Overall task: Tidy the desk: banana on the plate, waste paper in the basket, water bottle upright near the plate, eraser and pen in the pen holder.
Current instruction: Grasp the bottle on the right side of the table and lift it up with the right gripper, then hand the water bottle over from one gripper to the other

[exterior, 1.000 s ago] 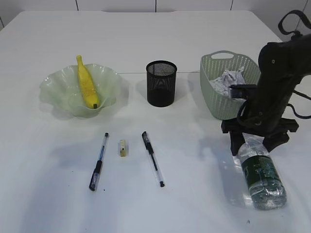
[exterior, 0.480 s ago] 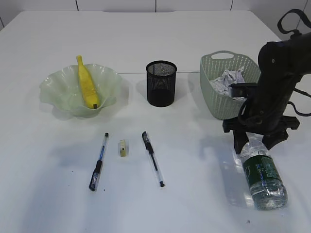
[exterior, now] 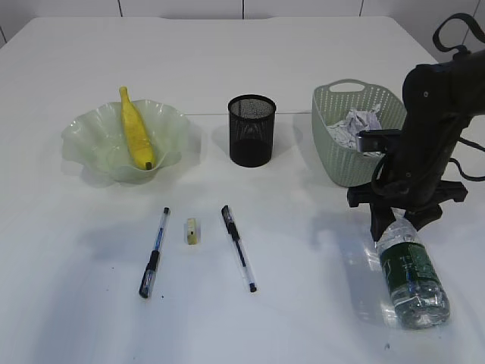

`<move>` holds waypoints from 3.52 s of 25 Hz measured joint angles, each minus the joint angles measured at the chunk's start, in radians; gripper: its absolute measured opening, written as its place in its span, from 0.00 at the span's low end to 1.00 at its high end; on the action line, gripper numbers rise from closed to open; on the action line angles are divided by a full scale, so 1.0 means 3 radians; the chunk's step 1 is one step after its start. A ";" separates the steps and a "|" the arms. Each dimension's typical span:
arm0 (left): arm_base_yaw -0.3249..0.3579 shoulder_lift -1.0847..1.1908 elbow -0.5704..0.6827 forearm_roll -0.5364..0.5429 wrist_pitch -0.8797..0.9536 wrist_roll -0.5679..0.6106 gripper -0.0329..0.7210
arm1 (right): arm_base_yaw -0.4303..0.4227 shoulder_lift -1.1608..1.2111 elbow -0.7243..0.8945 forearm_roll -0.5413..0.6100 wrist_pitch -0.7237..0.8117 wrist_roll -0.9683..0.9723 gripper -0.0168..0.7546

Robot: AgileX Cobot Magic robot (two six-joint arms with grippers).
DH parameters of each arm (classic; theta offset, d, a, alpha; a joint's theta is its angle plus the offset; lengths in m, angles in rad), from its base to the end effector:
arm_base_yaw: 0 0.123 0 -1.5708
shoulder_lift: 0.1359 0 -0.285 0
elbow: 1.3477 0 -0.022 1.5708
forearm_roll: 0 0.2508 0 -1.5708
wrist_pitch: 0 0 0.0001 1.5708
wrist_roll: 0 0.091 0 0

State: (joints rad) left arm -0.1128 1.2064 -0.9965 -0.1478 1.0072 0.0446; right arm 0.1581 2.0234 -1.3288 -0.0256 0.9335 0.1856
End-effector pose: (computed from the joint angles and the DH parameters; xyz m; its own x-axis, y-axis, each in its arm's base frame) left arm 0.2232 -0.0367 0.3102 -0.9017 0.0674 -0.4271 0.1338 0.9828 -0.1272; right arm 0.3749 0.0579 0.1440 -0.9994 0.0123 -0.0331 0.0128 0.9998 -0.0152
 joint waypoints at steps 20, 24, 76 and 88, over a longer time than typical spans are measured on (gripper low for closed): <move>0.0000 0.0000 0.0000 -0.0006 -0.0078 0.0000 0.45 | 0.0000 -0.0077 0.0000 0.0052 0.0131 -0.0408 0.46; 0.0000 0.0000 0.0000 -0.0006 -0.0103 0.0000 0.45 | 0.0000 -0.0300 0.0000 0.0085 0.0125 -0.0457 0.46; 0.0000 0.0000 0.0000 -0.0095 -0.0206 0.0005 0.45 | 0.0535 -0.1541 0.0482 0.5593 0.0337 -0.6158 0.46; 0.0000 0.0000 0.0008 -0.0109 -0.0761 0.0005 0.45 | 0.0535 -0.1541 0.0502 0.5595 0.0341 -0.6165 0.45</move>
State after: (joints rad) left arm -0.1128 1.2064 -0.9942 -0.1803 0.7790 0.0462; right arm 0.3187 1.5613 -1.1781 1.6529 1.0359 -1.6639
